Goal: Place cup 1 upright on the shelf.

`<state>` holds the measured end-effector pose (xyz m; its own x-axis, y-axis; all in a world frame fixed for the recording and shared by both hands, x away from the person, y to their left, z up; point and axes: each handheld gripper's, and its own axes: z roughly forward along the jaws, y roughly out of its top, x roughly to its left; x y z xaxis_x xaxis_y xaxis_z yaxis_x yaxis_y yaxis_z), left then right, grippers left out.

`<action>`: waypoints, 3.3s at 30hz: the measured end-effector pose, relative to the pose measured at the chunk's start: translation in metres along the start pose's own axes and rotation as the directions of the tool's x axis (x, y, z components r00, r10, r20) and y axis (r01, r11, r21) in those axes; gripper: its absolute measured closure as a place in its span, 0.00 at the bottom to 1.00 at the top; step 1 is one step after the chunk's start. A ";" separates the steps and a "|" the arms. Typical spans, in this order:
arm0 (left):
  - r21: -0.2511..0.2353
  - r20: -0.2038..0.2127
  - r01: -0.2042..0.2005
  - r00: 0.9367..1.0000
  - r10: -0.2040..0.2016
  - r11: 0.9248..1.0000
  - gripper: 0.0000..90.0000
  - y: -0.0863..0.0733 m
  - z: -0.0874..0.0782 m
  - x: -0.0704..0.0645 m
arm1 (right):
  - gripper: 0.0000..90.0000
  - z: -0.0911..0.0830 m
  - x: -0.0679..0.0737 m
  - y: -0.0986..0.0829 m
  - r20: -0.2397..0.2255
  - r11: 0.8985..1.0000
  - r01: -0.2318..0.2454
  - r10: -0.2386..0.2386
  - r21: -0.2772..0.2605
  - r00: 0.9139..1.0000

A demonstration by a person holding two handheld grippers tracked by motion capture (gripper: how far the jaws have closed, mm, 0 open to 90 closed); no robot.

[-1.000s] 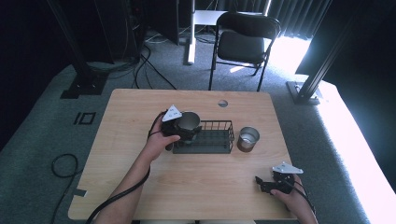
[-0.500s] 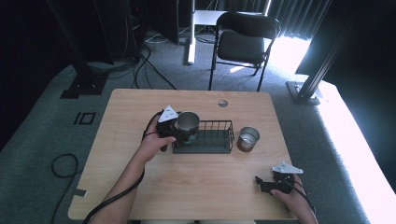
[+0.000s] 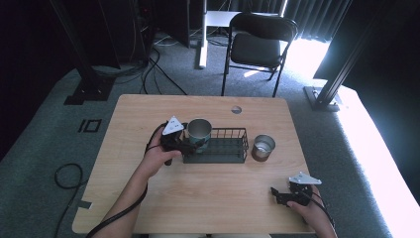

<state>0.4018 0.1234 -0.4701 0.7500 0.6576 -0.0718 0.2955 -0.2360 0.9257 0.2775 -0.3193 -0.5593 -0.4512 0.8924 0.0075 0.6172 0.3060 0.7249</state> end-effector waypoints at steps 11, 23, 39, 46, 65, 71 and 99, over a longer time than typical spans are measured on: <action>0.008 -0.017 0.002 1.000 -0.001 1.000 0.02 -0.011 -0.017 0.001 | 0.13 0.000 0.000 0.000 0.000 1.000 0.000 0.000 0.000 1.000; 0.018 -0.048 0.019 0.999 -0.018 1.000 0.02 -0.025 -0.037 0.004 | 0.13 0.000 0.000 0.000 0.000 1.000 0.000 0.000 0.000 1.000; 0.050 -0.120 0.082 0.990 -0.076 0.995 0.02 -0.051 -0.071 0.021 | 0.13 0.000 0.000 0.000 0.000 1.000 0.000 0.000 0.000 1.000; 0.072 -0.166 0.107 0.982 -0.094 0.992 0.02 -0.060 -0.083 0.025 | 0.13 0.000 0.000 0.000 0.000 1.000 0.000 0.000 0.000 1.000; 0.106 -0.287 0.196 0.945 -0.159 0.975 0.02 -0.101 -0.121 0.040 | 0.13 0.000 0.000 0.000 0.000 1.000 0.000 0.000 0.000 1.000; 0.113 -0.288 0.222 0.940 -0.182 0.969 0.02 -0.109 -0.127 0.039 | 0.13 0.000 0.000 0.000 0.000 1.000 0.000 0.000 0.000 1.000; 0.184 -0.519 0.382 0.820 -0.240 0.906 0.02 -0.143 -0.156 0.047 | 0.13 0.000 0.000 0.000 0.000 1.000 0.001 -0.001 -0.001 1.000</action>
<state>0.3024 0.2996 -0.5484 0.2367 0.9675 -0.0886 0.6632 -0.0942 0.7425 0.2774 -0.3193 -0.5595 -0.4517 0.8922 0.0065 0.6158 0.3065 0.7258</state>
